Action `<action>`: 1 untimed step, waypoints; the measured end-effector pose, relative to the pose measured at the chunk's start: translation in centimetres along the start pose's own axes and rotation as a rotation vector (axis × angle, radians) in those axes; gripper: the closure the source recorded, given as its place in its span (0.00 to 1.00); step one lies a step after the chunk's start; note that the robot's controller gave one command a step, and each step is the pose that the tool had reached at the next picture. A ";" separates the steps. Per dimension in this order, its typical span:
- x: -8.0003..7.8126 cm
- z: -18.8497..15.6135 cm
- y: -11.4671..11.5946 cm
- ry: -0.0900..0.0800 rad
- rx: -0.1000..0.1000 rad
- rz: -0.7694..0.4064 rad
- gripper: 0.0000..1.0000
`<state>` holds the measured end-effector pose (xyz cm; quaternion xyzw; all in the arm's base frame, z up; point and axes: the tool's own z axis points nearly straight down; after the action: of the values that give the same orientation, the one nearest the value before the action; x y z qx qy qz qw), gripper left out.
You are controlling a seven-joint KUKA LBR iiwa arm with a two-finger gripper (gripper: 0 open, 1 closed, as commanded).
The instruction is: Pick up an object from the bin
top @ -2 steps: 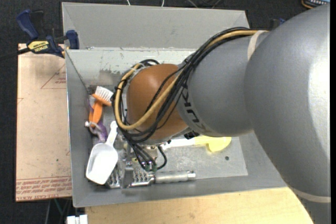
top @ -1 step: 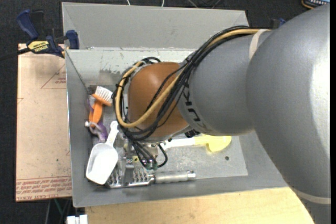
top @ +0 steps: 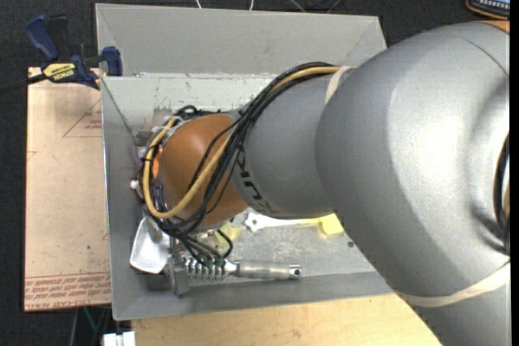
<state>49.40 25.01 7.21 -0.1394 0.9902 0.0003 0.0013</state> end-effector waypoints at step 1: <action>0.9 -5.9 -0.3 -0.001 -0.002 -0.186 0.00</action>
Offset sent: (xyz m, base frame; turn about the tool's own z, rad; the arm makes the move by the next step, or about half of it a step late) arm -0.0007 -0.0003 0.0034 -0.0139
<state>48.59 24.45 13.07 -0.2310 0.9730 0.0014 0.0016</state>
